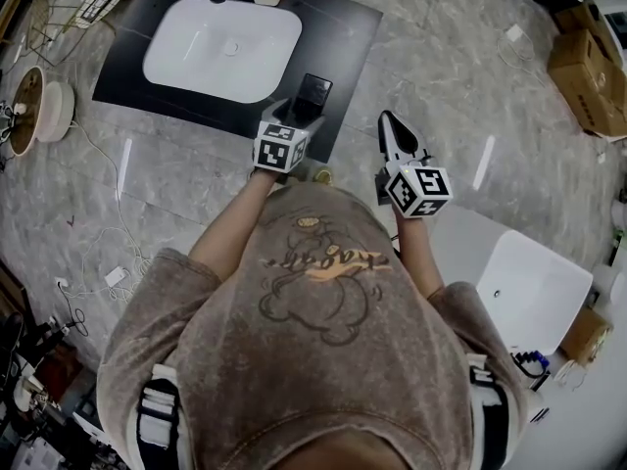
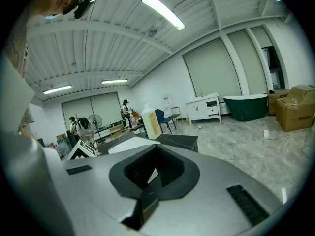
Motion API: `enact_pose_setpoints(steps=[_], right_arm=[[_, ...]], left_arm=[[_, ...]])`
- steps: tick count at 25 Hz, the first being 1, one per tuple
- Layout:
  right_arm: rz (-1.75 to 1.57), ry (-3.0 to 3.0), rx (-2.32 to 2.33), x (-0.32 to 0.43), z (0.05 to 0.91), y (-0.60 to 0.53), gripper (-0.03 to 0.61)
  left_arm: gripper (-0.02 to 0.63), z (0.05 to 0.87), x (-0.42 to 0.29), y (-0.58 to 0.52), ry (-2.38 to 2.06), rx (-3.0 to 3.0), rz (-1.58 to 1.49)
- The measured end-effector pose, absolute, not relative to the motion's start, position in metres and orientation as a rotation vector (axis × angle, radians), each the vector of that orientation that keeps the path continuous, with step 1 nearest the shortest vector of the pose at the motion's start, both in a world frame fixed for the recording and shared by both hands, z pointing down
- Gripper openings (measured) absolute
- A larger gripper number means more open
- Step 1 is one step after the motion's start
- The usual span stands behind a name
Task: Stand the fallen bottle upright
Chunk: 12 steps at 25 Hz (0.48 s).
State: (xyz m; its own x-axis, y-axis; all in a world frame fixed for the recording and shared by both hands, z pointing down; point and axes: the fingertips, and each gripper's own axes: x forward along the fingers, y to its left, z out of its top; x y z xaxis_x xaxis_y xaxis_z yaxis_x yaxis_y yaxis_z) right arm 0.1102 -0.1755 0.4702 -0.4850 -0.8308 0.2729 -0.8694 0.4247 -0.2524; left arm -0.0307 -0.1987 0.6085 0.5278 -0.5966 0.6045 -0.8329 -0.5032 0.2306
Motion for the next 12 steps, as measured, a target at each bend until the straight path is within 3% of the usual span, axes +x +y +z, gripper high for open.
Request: enact_pose_setpoints(steps=[12], right_arm=[[0.569, -2.515, 1.574, 0.129, 0.475, -0.171, -0.005]], left_arm=[[0.324, 0.641, -0.026, -0.200, -1.245, 2.225, 0.815]])
